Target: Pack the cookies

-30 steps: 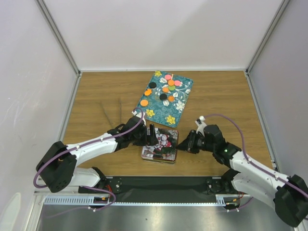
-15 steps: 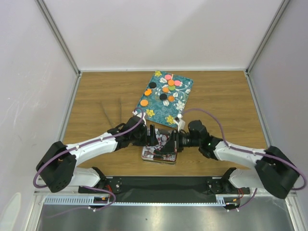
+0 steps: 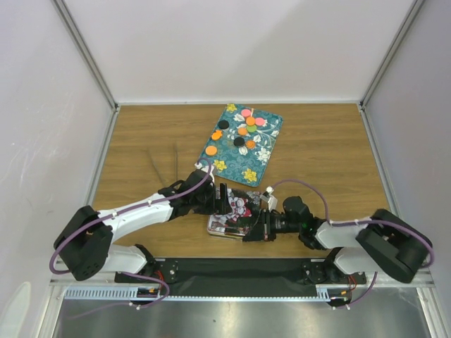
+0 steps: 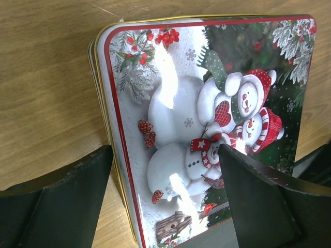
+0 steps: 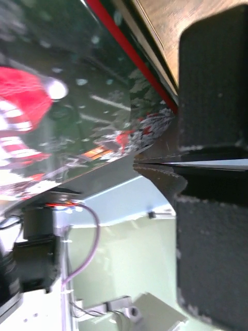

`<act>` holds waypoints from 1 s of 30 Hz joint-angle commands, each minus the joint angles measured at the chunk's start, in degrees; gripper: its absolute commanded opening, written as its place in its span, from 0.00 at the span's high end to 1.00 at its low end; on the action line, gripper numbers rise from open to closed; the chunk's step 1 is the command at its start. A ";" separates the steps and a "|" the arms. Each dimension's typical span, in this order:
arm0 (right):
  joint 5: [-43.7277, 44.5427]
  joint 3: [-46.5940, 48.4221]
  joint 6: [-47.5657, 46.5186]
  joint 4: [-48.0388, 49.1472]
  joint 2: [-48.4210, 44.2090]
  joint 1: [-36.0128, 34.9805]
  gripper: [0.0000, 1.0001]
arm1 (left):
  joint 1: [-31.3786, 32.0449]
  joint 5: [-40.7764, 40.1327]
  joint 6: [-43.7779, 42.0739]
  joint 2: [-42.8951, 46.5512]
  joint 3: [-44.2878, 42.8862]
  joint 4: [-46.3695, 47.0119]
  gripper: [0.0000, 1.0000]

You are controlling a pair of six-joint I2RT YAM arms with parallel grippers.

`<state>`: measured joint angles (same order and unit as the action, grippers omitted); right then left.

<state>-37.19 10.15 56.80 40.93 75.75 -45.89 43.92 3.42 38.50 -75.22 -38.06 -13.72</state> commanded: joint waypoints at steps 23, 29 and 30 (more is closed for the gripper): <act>21.68 36.86 -23.13 -62.71 -28.19 19.96 0.00 | -6.04 -3.33 -17.32 20.10 -19.15 -20.64 0.03; 36.03 42.14 -24.54 -70.89 -32.32 20.84 0.00 | -6.04 -4.65 -18.81 29.05 -16.26 -22.23 0.03; 37.09 42.40 -24.54 -72.55 -33.02 20.84 0.00 | -6.04 -4.65 -18.99 30.03 -15.56 -22.15 0.03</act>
<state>-9.61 49.58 34.39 -24.67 44.86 -25.26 38.17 0.05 22.09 -48.40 -54.87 -34.22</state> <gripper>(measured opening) 0.994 0.973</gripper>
